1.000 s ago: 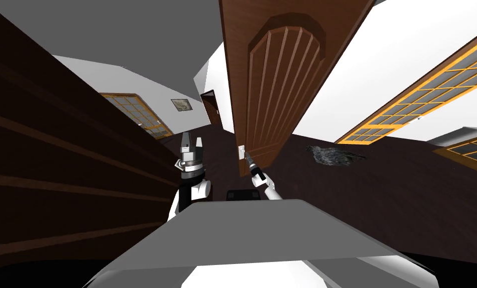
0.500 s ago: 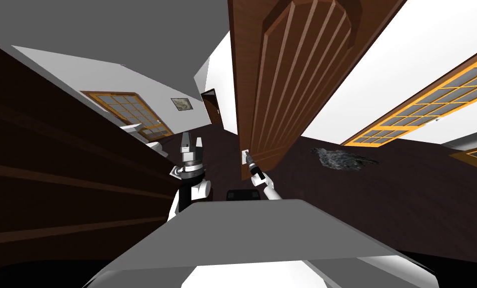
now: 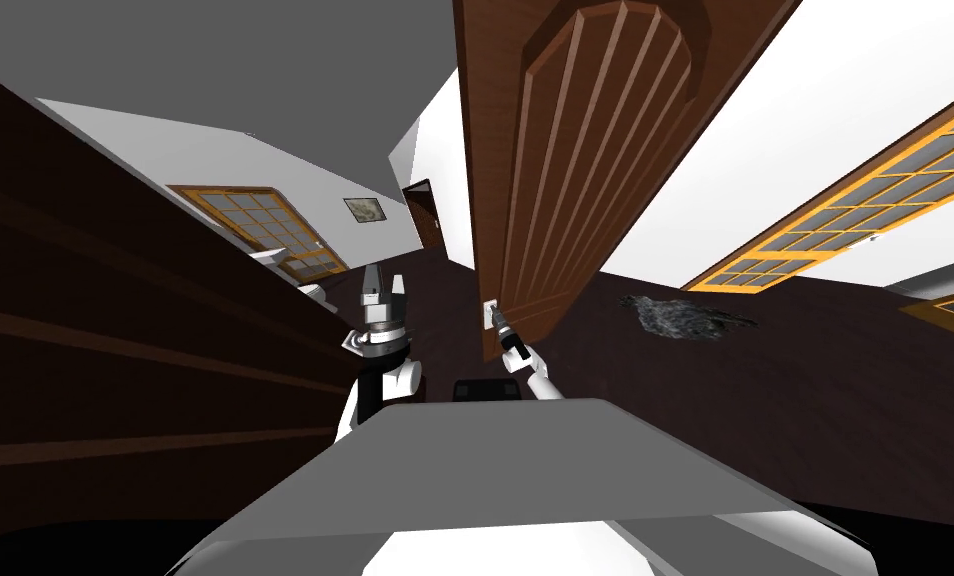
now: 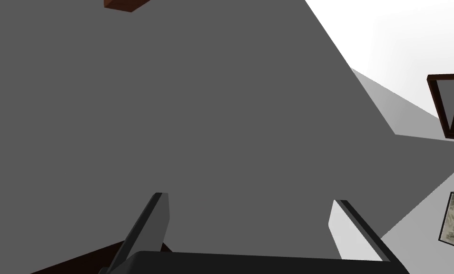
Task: Push the door open
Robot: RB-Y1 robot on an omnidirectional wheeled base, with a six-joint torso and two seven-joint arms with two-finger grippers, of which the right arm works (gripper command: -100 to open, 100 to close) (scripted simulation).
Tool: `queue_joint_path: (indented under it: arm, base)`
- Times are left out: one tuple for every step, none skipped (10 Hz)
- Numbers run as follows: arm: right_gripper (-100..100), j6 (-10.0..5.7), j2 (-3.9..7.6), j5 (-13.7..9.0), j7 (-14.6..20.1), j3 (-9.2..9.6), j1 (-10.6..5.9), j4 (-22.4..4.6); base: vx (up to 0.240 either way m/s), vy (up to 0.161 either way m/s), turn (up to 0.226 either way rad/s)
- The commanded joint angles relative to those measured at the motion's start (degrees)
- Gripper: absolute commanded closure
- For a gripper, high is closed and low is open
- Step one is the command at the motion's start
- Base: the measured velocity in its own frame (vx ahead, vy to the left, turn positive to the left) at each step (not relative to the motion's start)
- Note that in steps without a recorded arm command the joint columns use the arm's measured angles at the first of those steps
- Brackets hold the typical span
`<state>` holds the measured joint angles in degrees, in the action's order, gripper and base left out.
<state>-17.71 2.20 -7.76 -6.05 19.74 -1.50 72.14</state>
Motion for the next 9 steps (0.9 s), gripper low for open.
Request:
queue_joint_path:
  arm:
    - [100, -0.09, -0.02, 0.0, 0.0, -0.02, -0.08, 0.1]
    - [100, 0.09, 0.78, -0.1, -0.3, 0.20, 0.37, 0.3]
    - [100, 0.13, 1.15, -0.1, -0.5, 0.32, 0.58, 0.5]
    - [100, 0.16, 1.40, -0.1, -0.6, 0.41, 0.73, 0.6]
    - [100, 0.20, 1.64, -0.2, -0.8, 0.51, 0.90, 0.7]
    - [100, 0.24, 1.88, -0.2, -0.9, 0.62, 1.09, 0.9]
    - [100, 0.28, 2.12, -0.2, -1.1, 0.74, 1.28, 1.1]
    - [100, 0.35, 2.41, -0.3, -1.4, 0.93, 1.61, 1.4]
    - [-100, 0.62, 2.13, 0.0, -2.0, 2.00, 2.57, 2.1]
  base:
    - [0.000, 0.000, 0.000]
    - [0.112, 0.030, -0.147]
    - [0.206, 0.057, -0.183]
    - [0.169, 0.056, -0.150]
    - [0.182, 0.020, -0.094]
    - [0.213, 0.004, -0.172]
    - [0.195, 0.013, -0.239]
    - [0.231, 0.020, -0.260]
    - [-0.026, -0.029, -0.144]
